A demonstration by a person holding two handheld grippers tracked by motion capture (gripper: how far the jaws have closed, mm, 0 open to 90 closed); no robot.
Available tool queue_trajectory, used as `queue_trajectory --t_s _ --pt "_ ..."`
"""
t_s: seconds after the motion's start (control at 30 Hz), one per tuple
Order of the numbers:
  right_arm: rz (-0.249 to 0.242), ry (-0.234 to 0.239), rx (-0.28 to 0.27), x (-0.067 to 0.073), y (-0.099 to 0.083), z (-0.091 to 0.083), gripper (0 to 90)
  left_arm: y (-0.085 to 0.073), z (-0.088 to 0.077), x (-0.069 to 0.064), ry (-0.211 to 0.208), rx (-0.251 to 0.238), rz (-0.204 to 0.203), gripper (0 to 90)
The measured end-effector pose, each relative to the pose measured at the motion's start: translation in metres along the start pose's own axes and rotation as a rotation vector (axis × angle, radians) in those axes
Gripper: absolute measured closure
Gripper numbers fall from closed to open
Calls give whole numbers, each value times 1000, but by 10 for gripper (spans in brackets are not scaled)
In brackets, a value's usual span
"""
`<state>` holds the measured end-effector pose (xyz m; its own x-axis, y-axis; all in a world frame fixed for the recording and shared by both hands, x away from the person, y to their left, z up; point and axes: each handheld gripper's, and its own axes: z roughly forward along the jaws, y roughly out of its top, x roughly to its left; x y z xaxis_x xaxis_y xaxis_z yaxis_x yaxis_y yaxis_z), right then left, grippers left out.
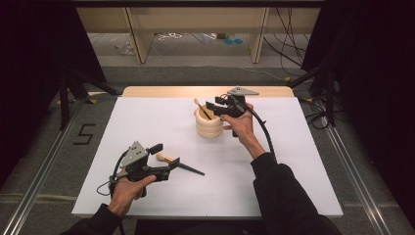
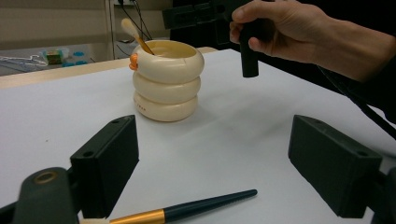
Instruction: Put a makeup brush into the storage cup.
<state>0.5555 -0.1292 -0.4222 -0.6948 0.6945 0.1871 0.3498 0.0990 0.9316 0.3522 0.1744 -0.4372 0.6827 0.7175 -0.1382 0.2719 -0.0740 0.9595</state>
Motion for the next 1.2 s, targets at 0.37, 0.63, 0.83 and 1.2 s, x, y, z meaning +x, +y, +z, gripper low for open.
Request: queue_trajectory --t_s 0.37,0.63,0.83,1.2 --pt "-23 -26 3 7 11 -19 269 0 0 0 -1 0 0 158" --pt "-67 -39 18 16 13 -32 246 0 0 0 5 -1 -9 158" --pt "-85 -45 20 22 14 -41 230 0 0 0 3 6 -4 158" --pt "-115 -39 38 30 6 -56 162 0 0 0 0 2 -4 158"
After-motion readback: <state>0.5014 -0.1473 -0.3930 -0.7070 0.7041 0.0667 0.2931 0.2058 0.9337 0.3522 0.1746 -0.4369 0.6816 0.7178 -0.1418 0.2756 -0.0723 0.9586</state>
